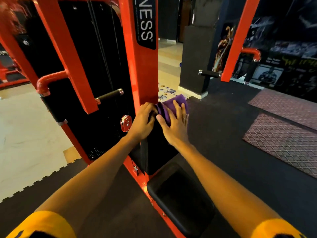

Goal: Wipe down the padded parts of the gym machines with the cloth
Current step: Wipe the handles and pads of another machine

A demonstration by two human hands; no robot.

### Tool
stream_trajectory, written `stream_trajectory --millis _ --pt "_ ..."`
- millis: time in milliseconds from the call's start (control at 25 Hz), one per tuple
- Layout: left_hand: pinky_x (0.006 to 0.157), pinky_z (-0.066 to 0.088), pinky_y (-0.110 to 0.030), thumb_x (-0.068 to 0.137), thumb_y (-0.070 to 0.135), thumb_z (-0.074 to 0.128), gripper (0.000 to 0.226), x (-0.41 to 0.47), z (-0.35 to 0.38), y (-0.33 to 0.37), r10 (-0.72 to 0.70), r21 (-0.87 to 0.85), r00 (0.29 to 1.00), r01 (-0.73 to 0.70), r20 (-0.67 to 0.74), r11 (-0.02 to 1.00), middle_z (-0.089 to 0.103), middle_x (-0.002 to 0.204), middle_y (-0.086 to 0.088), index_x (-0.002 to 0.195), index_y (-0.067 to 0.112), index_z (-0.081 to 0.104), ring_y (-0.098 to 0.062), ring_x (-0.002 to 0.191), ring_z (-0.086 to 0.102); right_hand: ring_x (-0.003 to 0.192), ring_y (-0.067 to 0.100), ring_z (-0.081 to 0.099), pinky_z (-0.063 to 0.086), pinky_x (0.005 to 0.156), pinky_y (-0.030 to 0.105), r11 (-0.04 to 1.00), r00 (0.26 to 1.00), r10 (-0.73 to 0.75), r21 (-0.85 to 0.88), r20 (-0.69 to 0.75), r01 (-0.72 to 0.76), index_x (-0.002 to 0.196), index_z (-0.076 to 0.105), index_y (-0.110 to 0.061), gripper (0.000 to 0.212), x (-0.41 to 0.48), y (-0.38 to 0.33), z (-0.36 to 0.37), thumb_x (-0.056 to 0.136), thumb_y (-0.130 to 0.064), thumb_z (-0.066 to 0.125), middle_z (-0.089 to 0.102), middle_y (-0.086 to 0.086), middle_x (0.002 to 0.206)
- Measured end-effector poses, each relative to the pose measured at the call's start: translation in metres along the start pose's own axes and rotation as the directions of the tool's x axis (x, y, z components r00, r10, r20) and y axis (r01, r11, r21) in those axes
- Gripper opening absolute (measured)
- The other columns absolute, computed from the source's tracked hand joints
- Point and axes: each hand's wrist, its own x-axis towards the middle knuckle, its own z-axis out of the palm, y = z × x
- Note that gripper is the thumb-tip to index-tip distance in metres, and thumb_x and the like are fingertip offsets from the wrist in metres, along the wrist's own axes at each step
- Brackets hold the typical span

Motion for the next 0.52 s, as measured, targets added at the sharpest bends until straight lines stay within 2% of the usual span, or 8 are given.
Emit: stream_trajectory --millis 80,120,200,240,320,360,440,520 --pt "0.097 0.042 -0.035 0.098 0.011 0.043 0.020 0.002 -0.001 -0.009 0.079 0.012 0.996 -0.080 0.031 0.997 0.056 0.114 -0.007 0.109 0.004 0.057 -0.025 0.106 0.052 0.157 0.020 0.001 -0.002 0.127 0.051 0.998 0.999 -0.038 -0.057 -0.005 0.038 0.147 0.051 -0.032 0.069 0.026 0.013 -0.006 0.095 -0.074 0.031 0.022 -0.004 0.166" --pt "0.101 0.041 -0.033 0.102 0.012 0.041 0.022 0.003 -0.001 -0.013 0.101 0.018 0.994 -0.102 0.043 0.995 0.056 0.118 -0.007 0.114 0.004 0.058 -0.024 0.111 0.053 0.155 0.022 0.015 0.010 0.126 0.051 0.997 1.000 -0.027 -0.069 -0.010 0.027 0.143 0.055 -0.031 0.067 0.042 0.019 -0.010 0.095 -0.073 0.034 0.032 -0.004 0.161" --pt "0.105 0.039 -0.031 0.104 0.014 0.039 0.028 0.005 -0.001 -0.014 0.111 0.008 0.993 -0.111 0.050 0.994 0.057 0.124 -0.006 0.119 0.004 0.060 -0.021 0.119 0.053 0.134 0.024 0.048 0.038 0.107 0.043 0.995 0.995 0.096 0.025 0.016 -0.096 0.131 0.065 -0.028 0.060 0.076 0.023 -0.026 0.095 -0.071 0.043 0.055 -0.004 0.139" --pt "0.105 0.039 -0.031 0.104 0.015 0.038 0.030 0.006 0.000 -0.014 0.109 -0.007 0.993 -0.109 0.042 0.994 0.057 0.125 -0.006 0.119 0.004 0.061 -0.021 0.121 0.054 0.121 0.025 0.058 0.043 0.095 0.040 0.972 0.979 0.193 0.124 0.059 -0.199 0.124 0.067 -0.026 0.057 0.088 0.023 -0.032 0.095 -0.070 0.046 0.062 -0.003 0.126" --pt "0.104 0.041 -0.030 0.103 0.017 0.037 0.033 0.003 0.002 -0.014 0.105 -0.036 0.994 -0.104 0.017 0.994 0.058 0.125 -0.007 0.118 0.002 0.063 -0.020 0.121 0.056 0.113 0.025 0.062 0.044 0.090 0.040 0.941 0.960 0.278 0.190 0.038 -0.280 0.119 0.068 -0.025 0.055 0.088 0.020 -0.032 0.098 -0.069 0.044 0.065 -0.002 0.115" --pt "0.103 0.042 -0.031 0.103 0.018 0.036 0.035 0.002 0.003 -0.016 0.109 -0.045 0.994 -0.109 -0.001 0.993 0.059 0.125 -0.008 0.117 0.001 0.063 -0.020 0.120 0.057 0.120 0.024 0.059 0.043 0.100 0.044 0.965 0.972 0.224 0.158 -0.067 -0.211 0.122 0.068 -0.025 0.056 0.078 0.020 -0.023 0.099 -0.069 0.041 0.064 -0.002 0.122" --pt "0.099 0.045 -0.034 0.100 0.017 0.036 0.036 0.000 0.004 -0.019 0.131 -0.042 0.991 -0.132 -0.028 0.990 0.059 0.121 -0.010 0.113 -0.003 0.063 -0.023 0.114 0.059 0.144 0.024 0.039 0.022 0.123 0.052 0.998 0.971 0.036 0.065 -0.238 -0.021 0.133 0.065 -0.028 0.057 0.043 0.014 0.003 0.099 -0.066 0.039 0.052 -0.002 0.147" --pt "0.093 0.048 -0.036 0.098 0.015 0.037 0.033 0.001 0.005 -0.022 0.132 -0.020 0.991 -0.133 -0.023 0.991 0.059 0.117 -0.012 0.109 -0.005 0.061 -0.025 0.107 0.059 0.154 0.025 0.022 0.004 0.126 0.053 0.995 0.959 -0.088 0.020 -0.270 0.097 0.140 0.060 -0.031 0.055 0.016 0.014 0.023 0.100 -0.063 0.039 0.041 -0.001 0.157"
